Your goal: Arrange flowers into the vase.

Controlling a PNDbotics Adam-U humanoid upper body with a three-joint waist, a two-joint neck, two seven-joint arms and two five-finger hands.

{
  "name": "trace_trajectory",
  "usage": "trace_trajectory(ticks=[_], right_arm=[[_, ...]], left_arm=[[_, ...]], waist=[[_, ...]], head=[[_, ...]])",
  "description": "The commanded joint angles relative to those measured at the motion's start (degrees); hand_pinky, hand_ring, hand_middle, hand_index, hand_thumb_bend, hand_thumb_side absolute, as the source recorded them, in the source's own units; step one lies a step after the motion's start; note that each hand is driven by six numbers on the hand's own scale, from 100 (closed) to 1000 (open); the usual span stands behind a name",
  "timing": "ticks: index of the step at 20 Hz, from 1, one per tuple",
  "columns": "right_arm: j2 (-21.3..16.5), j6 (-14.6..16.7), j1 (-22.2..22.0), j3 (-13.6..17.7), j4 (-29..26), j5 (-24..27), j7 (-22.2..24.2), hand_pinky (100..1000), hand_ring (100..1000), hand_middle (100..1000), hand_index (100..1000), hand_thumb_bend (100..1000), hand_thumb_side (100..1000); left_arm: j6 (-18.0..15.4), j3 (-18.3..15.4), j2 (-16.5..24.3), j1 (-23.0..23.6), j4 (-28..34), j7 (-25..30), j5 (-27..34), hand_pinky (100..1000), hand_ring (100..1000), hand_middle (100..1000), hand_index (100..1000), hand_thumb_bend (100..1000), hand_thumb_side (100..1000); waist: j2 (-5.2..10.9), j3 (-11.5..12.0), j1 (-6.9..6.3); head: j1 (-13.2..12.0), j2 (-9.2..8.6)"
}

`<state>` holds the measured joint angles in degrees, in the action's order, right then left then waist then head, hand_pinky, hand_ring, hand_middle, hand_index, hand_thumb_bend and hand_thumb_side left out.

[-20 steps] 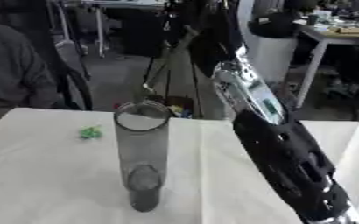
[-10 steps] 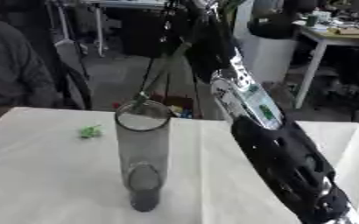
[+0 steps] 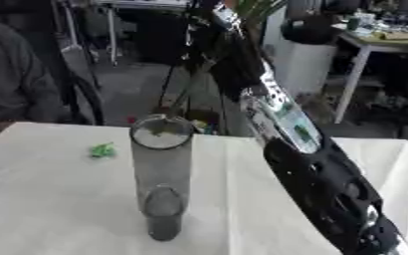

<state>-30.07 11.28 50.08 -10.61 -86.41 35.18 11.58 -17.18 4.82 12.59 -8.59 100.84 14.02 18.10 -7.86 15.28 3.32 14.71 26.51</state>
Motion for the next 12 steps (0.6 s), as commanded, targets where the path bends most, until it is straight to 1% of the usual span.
trace_trajectory(ticks=[1, 7, 12], right_arm=[[-1.99, -0.08, 0.69, 0.28, -0.02, -1.44, 0.97, 100, 100, 100, 213, 100, 884], [-2.63, -0.31, 0.71, -0.25, 0.35, -4.7, 3.28, 100, 100, 100, 218, 100, 882], [-3.05, -1.12, 0.73, -1.01, 1.12, -7.89, 6.04, 100, 100, 100, 231, 100, 877]], left_arm=[[-0.12, -0.49, 0.37, -0.42, 0.64, -0.33, -0.17, 839, 781, 808, 840, 864, 641], [-0.16, -0.58, 0.41, -0.28, 0.61, -0.5, -0.26, 838, 780, 808, 840, 866, 641], [-0.17, -0.6, 0.44, -0.24, 0.57, -0.61, -0.31, 838, 779, 807, 839, 867, 641]], waist=[[0.58, -0.07, -0.28], [0.67, -0.14, -0.22], [0.77, -0.12, -0.13]], head=[[-0.17, -0.78], [-0.33, -0.7], [-0.38, -0.74]])
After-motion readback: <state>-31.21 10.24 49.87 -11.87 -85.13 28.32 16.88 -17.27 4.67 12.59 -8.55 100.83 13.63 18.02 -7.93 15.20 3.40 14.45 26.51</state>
